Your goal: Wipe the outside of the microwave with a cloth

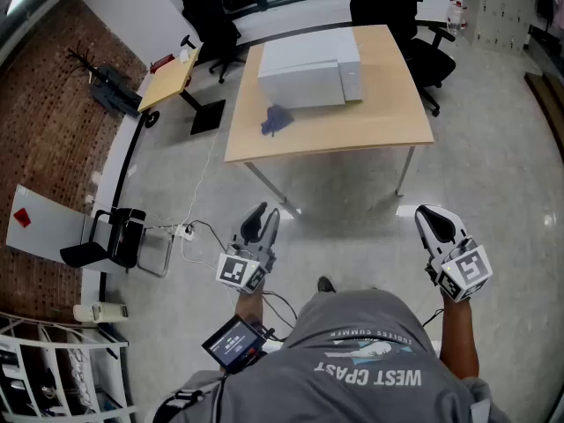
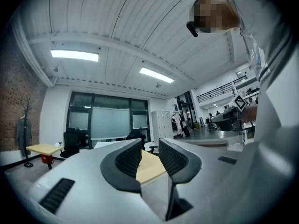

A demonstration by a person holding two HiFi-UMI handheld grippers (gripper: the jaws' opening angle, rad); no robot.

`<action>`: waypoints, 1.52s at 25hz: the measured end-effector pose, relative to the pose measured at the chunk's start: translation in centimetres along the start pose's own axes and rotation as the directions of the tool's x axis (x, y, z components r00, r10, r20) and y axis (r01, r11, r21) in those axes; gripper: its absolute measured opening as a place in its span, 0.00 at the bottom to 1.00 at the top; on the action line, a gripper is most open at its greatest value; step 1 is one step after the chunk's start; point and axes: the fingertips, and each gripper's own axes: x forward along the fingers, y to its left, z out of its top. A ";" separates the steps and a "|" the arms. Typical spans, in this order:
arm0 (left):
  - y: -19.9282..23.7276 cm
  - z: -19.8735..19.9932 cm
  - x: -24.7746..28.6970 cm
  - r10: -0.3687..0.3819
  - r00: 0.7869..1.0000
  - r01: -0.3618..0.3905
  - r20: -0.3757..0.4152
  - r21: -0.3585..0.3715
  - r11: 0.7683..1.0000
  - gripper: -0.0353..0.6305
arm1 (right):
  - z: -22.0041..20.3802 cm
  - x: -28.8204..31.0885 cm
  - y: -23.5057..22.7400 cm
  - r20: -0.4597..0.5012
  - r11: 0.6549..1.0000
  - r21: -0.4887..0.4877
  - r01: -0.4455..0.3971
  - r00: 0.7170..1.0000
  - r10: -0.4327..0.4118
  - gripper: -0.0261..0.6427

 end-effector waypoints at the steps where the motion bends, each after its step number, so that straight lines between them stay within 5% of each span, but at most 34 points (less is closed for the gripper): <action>1: -0.1 0.0 0.1 -0.001 1.000 0.001 -0.002 0.000 1.000 0.25 | -0.1 -0.1 -0.2 -0.001 1.000 0.001 0.001 1.000 -0.001 0.09; 18: 0.1 -1.9 1.9 0.015 0.999 -0.016 -0.042 -0.011 1.000 0.25 | -2.8 2.3 -2.1 -0.022 0.993 0.085 -0.077 0.997 0.079 0.09; 31: 18.9 -7.4 6.2 0.050 0.996 -0.055 -0.078 -0.072 0.996 0.25 | -3.6 24.1 -0.1 -0.118 0.984 0.070 -0.165 0.978 0.173 0.11; 38: 31.9 -10.0 11.3 -0.032 0.996 0.026 -0.086 -0.073 0.997 0.25 | -2.6 40.0 1.0 -0.132 0.986 0.036 -0.162 0.977 0.165 0.11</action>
